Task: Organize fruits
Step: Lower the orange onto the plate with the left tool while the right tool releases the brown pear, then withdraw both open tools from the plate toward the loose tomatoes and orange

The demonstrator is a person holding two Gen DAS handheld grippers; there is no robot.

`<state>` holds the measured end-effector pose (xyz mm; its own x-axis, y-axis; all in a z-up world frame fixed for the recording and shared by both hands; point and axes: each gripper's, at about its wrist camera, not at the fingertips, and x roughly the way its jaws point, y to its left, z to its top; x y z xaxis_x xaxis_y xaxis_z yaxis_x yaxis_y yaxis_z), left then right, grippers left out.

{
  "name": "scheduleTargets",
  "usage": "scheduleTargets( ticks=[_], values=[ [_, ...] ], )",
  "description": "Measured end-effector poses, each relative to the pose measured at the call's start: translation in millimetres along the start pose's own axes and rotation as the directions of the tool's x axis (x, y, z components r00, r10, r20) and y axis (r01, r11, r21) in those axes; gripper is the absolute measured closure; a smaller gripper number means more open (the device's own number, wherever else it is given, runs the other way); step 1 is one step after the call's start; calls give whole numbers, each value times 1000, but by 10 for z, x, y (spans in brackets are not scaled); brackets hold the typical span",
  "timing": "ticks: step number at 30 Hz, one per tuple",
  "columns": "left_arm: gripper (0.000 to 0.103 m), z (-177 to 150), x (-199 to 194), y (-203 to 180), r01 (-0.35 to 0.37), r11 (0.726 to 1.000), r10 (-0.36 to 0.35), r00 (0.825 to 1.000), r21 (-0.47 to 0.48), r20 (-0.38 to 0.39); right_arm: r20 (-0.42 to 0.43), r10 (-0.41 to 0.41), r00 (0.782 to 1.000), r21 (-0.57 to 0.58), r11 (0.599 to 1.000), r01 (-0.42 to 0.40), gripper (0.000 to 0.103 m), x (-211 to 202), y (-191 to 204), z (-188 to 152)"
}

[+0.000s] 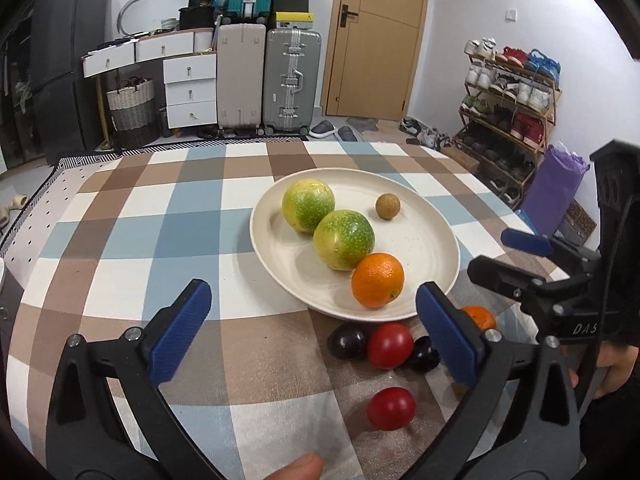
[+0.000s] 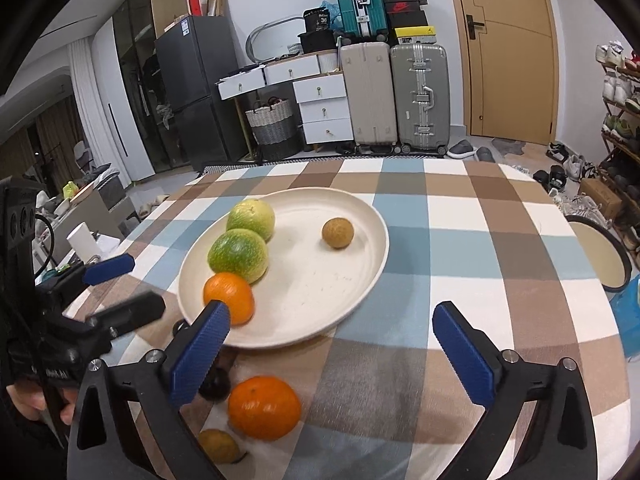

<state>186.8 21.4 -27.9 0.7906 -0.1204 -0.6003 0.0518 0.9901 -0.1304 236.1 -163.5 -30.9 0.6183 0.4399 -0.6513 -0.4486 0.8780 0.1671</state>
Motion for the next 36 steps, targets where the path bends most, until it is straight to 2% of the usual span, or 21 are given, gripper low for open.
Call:
scheduleTargets(
  ticks=[2,8,16,20,31,36],
  values=[
    [1,-37,-62,4,-11,1000,11,1000,-8,13,-1,1,1000,6,1000,-1,0,-31,-6,-32],
    [1,-213,-208,24,-41,999,40,999,-30,-14,-6,15,1000,3,1000,-15,0,-121,14,-64],
    [1,-354,-354,20,-31,998,29,999,-47,-41,-59,33,998,0,999,-33,0,-185,20,-190],
    [1,-395,-343,14,7,998,-11,998,-61,-67,-80,37,996,-9,999,-38,0,-228,23,-254],
    [1,-445,-198,-90,-23,1000,20,992,-20,-128,-146,60,987,-16,998,-63,0,-142,57,-326],
    [1,-456,-172,-113,-14,1000,12,990,-14,-138,-169,72,983,-10,997,-74,0,-114,60,-354]
  ],
)
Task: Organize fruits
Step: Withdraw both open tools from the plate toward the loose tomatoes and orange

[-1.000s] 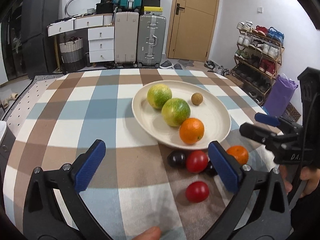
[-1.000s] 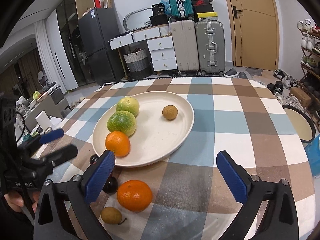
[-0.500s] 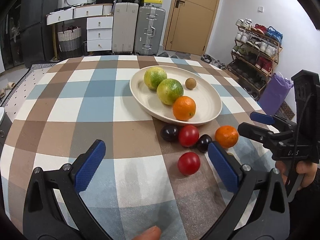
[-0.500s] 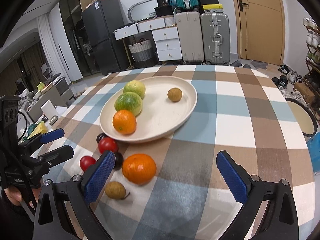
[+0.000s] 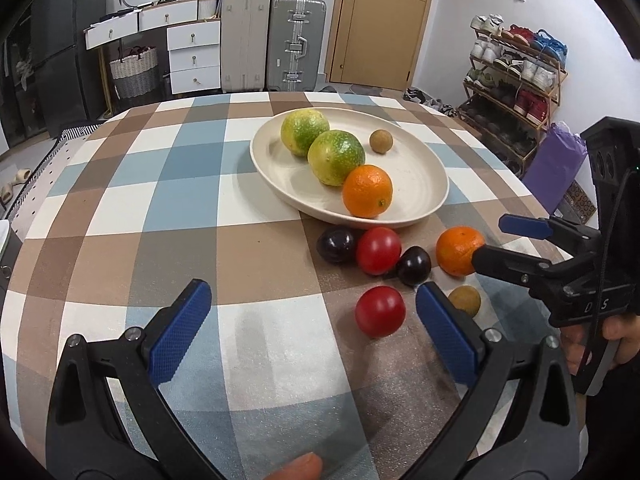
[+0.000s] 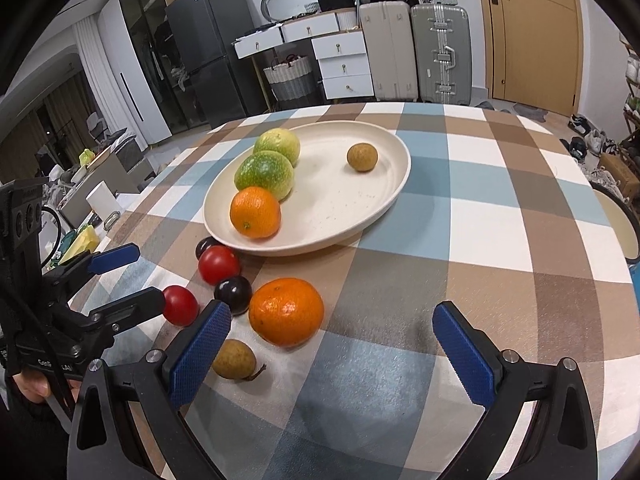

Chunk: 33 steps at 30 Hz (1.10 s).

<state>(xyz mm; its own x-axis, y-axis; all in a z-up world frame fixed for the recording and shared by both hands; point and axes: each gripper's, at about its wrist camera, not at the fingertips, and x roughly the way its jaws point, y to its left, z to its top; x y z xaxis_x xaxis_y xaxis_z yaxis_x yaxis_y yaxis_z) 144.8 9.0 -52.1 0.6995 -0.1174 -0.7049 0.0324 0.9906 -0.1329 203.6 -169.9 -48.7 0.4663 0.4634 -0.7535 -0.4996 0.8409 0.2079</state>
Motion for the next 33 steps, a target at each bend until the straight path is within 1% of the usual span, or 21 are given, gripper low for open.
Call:
scheduleTargets(
  ticks=[9,11,13,15,20,22,25,29,30,33],
  values=[
    [1,-7,43,-15,-5,1000,5,1000,2,-25,-26,38,999,18,999,-38,1,57,-11,-12],
    [1,-9,42,-18,-6,1000,6,1000,2,-25,-30,42,999,22,999,-41,4,65,-18,-13],
    [1,-9,42,-26,-5,1000,5,1000,3,-29,-28,50,998,25,998,-49,12,65,-21,-11],
    [1,-14,52,-38,2,1000,-2,999,6,-37,-26,63,998,25,998,-62,16,61,-15,-9],
    [1,-28,64,-90,21,999,-20,999,28,-46,-19,107,994,13,994,-107,21,46,27,-9],
    [1,-33,68,-107,29,999,-28,998,34,-49,-19,132,991,14,991,-132,25,50,41,-9],
    [1,-33,80,-118,36,999,-33,998,38,-53,-24,139,990,9,990,-139,30,61,61,-16],
    [1,-37,67,-126,42,998,-40,998,41,-50,-31,153,988,9,988,-153,34,80,78,-25],
    [1,-38,63,-129,44,998,-42,998,43,-48,-33,157,987,9,988,-157,37,81,82,-26],
    [2,-40,60,-149,60,997,-58,997,50,-48,-35,162,986,6,987,-162,39,82,90,-29]
  ],
)
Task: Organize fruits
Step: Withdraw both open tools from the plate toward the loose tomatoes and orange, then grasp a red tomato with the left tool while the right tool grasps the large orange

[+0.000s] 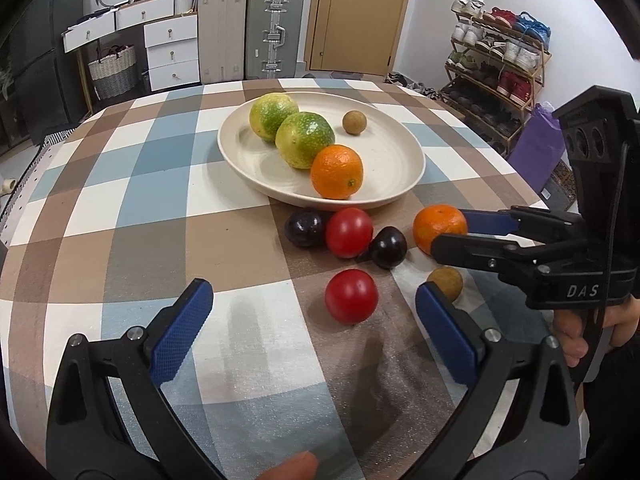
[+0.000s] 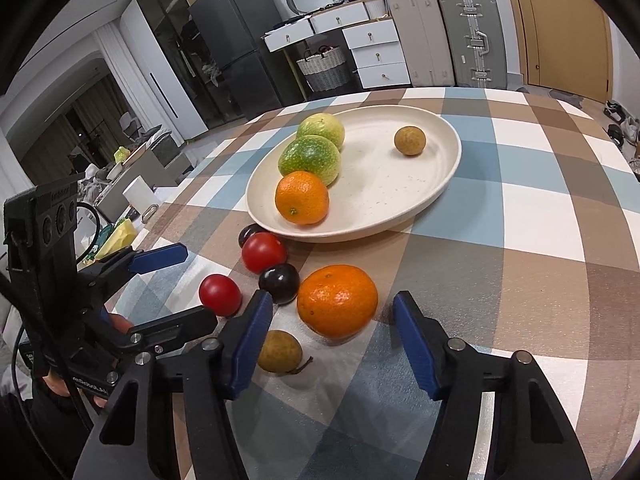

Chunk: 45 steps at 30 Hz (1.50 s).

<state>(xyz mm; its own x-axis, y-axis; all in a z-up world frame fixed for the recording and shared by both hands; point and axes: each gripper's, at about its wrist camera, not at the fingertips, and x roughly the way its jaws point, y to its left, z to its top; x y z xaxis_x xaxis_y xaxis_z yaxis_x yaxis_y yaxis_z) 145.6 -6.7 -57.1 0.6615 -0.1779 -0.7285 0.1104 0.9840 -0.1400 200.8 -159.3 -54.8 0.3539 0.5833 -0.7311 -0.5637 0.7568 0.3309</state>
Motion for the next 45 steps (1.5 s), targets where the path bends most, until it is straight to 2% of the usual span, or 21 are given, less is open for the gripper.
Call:
scheduleTargets(
  ticks=[4,15,21,27,32,45],
  values=[
    [9,-2,22,-31,20,1000,-20,1000,14,-13,-5,-3,1000,2,1000,3,46,6,-5,0],
    [25,-18,53,-57,76,997,-75,997,23,-35,11,-5,1000,2,1000,5,50,-18,-9,4],
    [44,-37,45,-69,128,992,-127,991,20,-43,15,-5,1000,-3,1000,5,50,-23,6,5],
    [58,-42,30,-98,142,989,-141,989,32,-38,11,-6,1000,-7,1000,7,50,-15,18,2],
    [77,-43,33,-74,141,990,-140,989,20,-39,9,-6,1000,-7,1000,6,50,-14,22,3],
    [77,-35,-30,-35,142,990,-142,990,8,0,16,-8,1000,-10,1000,8,52,-20,38,-4]
  ],
)
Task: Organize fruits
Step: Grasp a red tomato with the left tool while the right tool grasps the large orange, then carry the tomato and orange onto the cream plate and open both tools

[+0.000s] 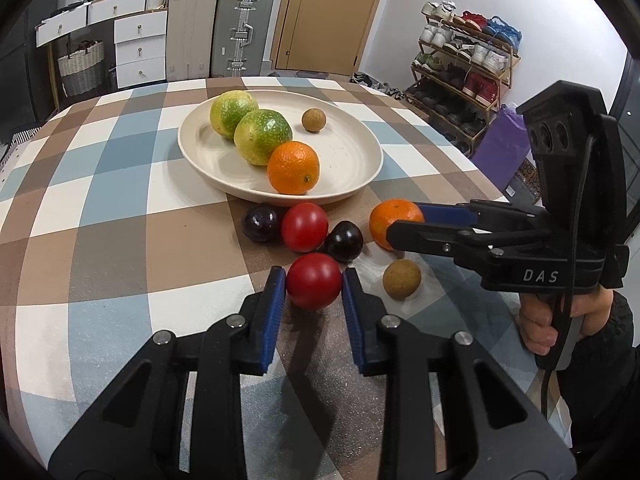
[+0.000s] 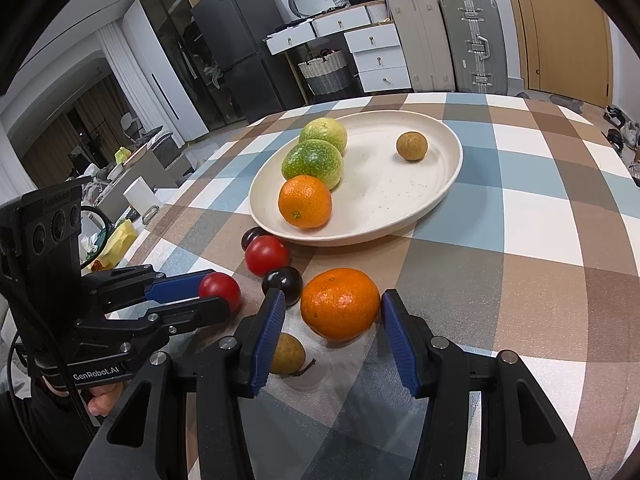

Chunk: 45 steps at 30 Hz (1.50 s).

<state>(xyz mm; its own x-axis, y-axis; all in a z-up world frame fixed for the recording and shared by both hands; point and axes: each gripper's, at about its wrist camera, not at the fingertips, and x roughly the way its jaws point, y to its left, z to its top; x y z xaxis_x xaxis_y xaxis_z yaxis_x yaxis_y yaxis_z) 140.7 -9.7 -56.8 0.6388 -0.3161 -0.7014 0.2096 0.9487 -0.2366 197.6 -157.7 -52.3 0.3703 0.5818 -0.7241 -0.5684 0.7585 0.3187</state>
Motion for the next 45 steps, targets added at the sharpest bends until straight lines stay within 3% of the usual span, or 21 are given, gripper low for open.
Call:
scheduleTargets(
  ticks=[9,19,33,45],
  values=[
    [77,11,-16,32,-2,1000,2,1000,-13,12,3,0,1000,13,1000,0,62,-2,-44,6],
    [77,32,-83,76,-12,999,14,999,-33,51,29,-2,1000,24,1000,2,62,-42,-90,11],
    [77,63,-214,134,-62,997,68,992,-54,105,174,8,985,46,999,-17,62,-286,-113,90],
    [77,122,-317,134,-118,991,125,981,-55,149,201,-5,980,34,999,-1,62,-344,-108,114]
  ],
)
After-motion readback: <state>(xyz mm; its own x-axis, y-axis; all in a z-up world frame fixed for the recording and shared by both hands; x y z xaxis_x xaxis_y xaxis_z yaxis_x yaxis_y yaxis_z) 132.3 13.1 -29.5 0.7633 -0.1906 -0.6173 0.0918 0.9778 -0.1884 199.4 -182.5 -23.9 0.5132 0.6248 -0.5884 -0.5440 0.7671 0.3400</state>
